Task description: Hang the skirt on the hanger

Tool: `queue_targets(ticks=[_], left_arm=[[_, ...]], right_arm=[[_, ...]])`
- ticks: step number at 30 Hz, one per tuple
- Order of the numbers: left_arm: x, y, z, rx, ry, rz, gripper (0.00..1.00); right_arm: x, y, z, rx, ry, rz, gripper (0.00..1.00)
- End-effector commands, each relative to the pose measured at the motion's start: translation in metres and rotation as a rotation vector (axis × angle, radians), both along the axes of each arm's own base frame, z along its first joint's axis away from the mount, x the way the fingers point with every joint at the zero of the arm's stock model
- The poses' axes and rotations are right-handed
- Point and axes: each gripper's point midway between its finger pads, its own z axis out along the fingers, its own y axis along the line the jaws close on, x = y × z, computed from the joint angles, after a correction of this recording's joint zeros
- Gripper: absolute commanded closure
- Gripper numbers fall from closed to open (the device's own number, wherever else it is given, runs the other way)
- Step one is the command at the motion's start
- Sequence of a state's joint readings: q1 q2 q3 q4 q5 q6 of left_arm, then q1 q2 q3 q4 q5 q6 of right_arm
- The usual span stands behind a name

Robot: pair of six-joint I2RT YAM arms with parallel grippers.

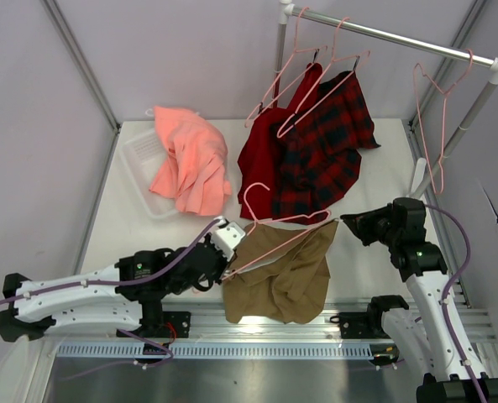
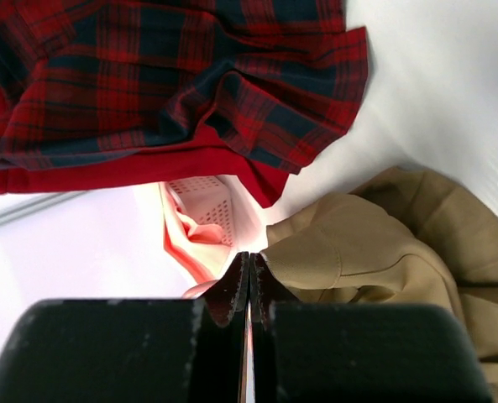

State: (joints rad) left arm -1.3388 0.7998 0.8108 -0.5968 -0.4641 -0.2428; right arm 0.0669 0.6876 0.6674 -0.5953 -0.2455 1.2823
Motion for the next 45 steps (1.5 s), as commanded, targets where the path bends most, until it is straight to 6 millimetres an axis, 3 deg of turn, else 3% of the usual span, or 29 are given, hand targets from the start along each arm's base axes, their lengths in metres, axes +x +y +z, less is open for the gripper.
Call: queue_targets(ticks=[1, 9, 17, 29, 35, 39, 45], left_arm=[[-0.004, -0.022, 0.031, -0.099, -0.033, -0.044, 1.00], [-0.007, -0.035, 0.027, -0.069, -0.062, -0.058, 1.00], [0.002, -0.033, 0.020, -0.025, -0.091, 0.006, 1.00], [0.012, -0.023, 0.033, -0.074, -0.112, 0.108, 1.00], [0.008, -0.032, 0.032, -0.081, -0.098, 0.068, 1.00], [0.007, -0.030, 0.025, -0.051, -0.103, 0.075, 1.00], [0.006, -0.009, 0.013, 0.018, -0.096, 0.095, 1.00]], right_arm=[[0.003, -0.002, 0.013, 0.059, -0.002, -0.059, 1.00], [0.002, -0.001, 0.013, 0.172, 0.078, -0.141, 1.00], [0.000, 0.005, 0.024, 0.201, 0.072, -0.123, 1.00], [-0.004, 0.008, 0.022, 0.187, 0.080, -0.109, 1.00], [-0.004, 0.019, 0.022, 0.199, 0.076, -0.081, 1.00], [-0.002, 0.015, 0.024, 0.174, 0.059, -0.097, 1.00], [0.009, 0.015, 0.047, -0.027, -0.096, 0.082, 1.00]])
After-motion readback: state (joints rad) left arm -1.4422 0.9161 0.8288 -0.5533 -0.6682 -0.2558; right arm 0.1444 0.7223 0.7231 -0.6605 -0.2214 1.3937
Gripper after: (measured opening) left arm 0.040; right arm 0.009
